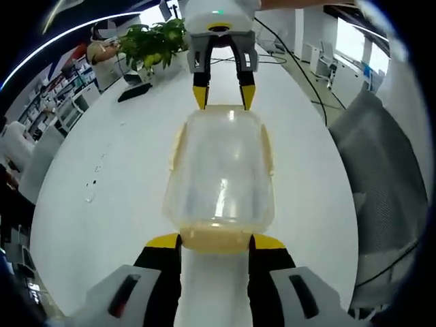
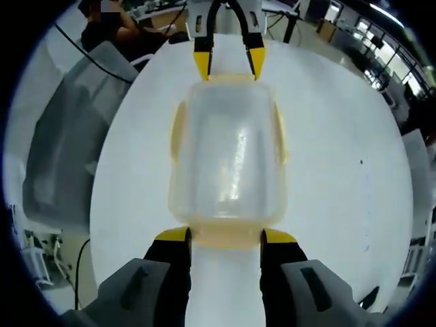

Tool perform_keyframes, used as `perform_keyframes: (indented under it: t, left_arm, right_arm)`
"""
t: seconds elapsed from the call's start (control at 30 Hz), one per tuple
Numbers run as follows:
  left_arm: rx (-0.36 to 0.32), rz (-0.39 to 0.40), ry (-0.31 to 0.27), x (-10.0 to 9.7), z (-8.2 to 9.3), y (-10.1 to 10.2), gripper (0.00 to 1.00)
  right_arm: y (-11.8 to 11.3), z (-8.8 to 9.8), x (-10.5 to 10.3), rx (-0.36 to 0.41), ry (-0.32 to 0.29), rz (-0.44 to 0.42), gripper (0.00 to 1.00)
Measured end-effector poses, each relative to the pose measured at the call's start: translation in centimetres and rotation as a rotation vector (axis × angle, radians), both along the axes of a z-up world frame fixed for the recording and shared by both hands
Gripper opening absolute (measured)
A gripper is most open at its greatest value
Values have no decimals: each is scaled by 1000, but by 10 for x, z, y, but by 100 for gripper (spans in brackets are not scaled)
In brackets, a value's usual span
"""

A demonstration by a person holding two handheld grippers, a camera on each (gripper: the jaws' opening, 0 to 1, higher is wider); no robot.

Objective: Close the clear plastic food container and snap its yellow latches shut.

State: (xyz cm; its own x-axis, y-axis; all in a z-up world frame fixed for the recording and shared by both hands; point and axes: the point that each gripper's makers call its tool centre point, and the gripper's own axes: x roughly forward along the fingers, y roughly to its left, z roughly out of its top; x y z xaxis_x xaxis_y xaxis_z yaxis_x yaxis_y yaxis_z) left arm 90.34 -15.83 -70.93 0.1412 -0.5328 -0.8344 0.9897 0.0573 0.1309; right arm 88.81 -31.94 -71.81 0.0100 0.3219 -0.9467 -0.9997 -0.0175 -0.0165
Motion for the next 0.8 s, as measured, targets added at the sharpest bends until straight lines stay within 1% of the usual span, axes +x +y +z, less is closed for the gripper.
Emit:
perform_keyframes:
  t: [0.2, 0.43, 0.8]
  left_arm:
    - [8, 5, 0, 1, -7, 6, 32]
    - [7, 10, 8, -3, -12, 4, 32]
    - [-4, 10, 16, -3, -12, 3, 32]
  right_arm:
    - [4, -2, 0, -5, 3, 9, 36]
    - [2, -8, 1, -23, 12, 17, 36]
    - [1, -13, 4, -36, 18, 19, 36]
